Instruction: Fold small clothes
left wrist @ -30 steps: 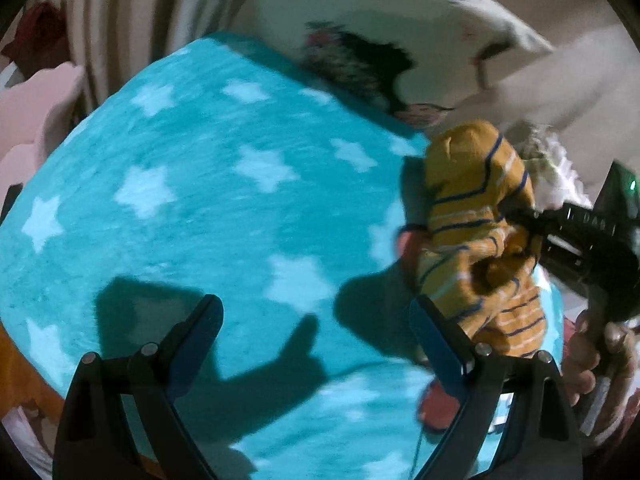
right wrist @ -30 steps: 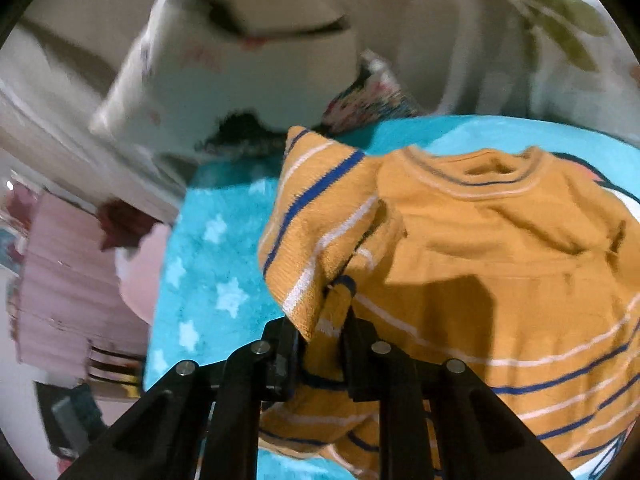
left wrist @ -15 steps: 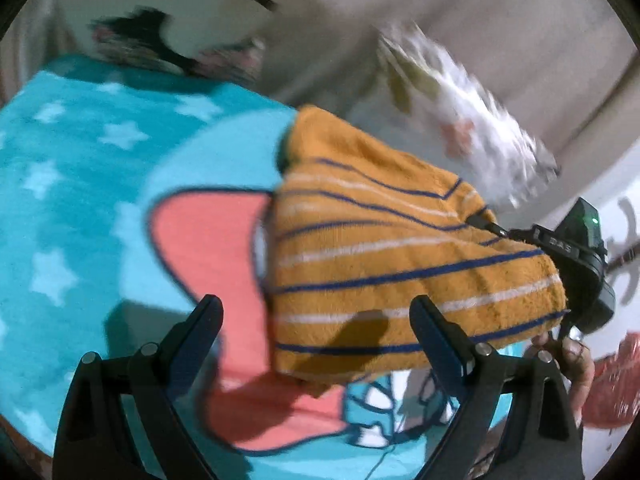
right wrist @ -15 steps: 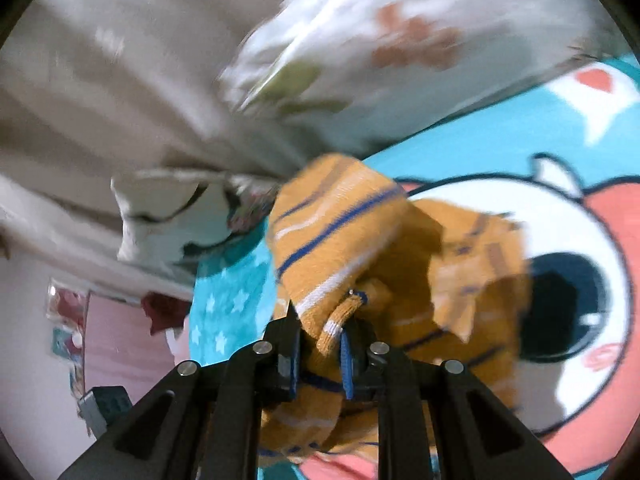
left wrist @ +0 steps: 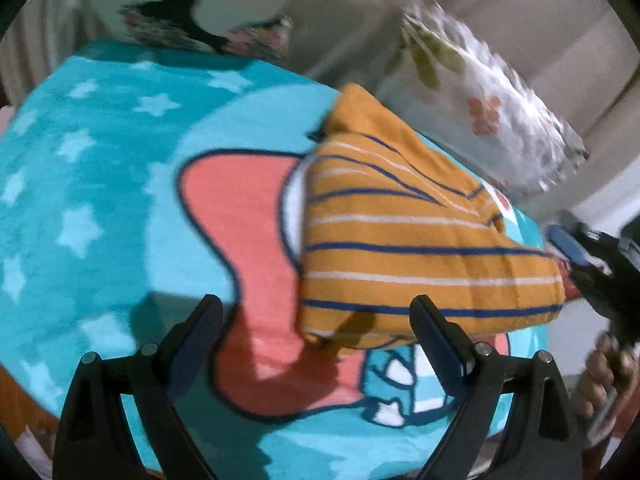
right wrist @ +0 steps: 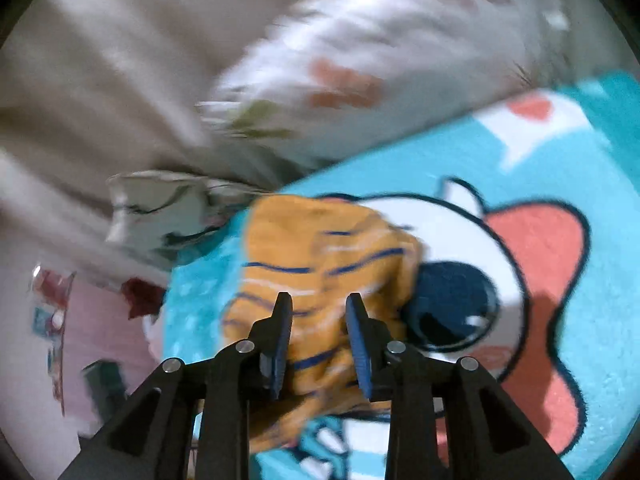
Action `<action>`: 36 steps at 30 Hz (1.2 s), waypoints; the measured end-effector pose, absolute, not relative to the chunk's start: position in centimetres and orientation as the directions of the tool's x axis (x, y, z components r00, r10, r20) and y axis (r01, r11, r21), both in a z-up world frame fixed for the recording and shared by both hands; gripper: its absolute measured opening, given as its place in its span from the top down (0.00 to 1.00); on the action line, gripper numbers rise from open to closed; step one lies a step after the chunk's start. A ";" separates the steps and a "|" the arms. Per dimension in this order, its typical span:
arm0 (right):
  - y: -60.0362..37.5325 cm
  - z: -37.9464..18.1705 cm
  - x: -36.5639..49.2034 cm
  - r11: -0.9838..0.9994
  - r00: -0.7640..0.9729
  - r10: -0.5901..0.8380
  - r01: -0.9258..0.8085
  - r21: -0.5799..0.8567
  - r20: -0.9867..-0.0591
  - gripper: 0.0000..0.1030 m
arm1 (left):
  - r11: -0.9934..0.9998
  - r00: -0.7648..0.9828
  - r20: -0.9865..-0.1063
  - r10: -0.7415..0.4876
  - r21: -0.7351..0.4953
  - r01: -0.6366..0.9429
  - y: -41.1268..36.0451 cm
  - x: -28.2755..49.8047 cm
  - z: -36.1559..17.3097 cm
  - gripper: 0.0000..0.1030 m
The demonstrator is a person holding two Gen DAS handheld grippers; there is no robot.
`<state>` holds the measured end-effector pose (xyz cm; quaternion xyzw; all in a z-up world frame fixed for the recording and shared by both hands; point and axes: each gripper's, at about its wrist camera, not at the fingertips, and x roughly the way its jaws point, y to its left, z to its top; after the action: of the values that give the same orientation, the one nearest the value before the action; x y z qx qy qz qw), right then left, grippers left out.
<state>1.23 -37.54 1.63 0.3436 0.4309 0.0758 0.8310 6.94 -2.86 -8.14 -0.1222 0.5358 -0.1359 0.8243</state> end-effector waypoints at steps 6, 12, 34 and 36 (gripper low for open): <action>-30.5 2.4 2.8 0.730 0.514 0.609 -0.066 0.680 -0.604 0.70 | 0.941 0.420 -0.851 -0.315 -0.337 0.021 -1.5 7.5 -8.0 0.09; -33.9 -9.2 1.5 0.749 0.404 0.522 0.204 0.630 -0.752 0.83 | 0.947 0.431 -0.846 -0.313 -0.314 0.070 -4.1 8.6 -8.8 0.09; -37.3 -11.7 8.9 0.580 0.451 0.649 0.228 0.782 -0.613 0.39 | 0.687 0.170 -0.666 -0.726 -0.696 0.209 -8.3 18.4 -14.1 0.37; -36.8 -10.3 9.4 0.557 0.463 0.676 0.188 0.809 -0.573 0.45 | 0.693 0.209 -0.661 -0.721 -0.683 0.229 -7.8 18.4 -12.0 0.37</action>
<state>9.37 -36.76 -10.27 0.4403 0.4909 0.1665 0.7331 18.38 -7.83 -12.00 -0.2270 0.5417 -0.3191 0.7438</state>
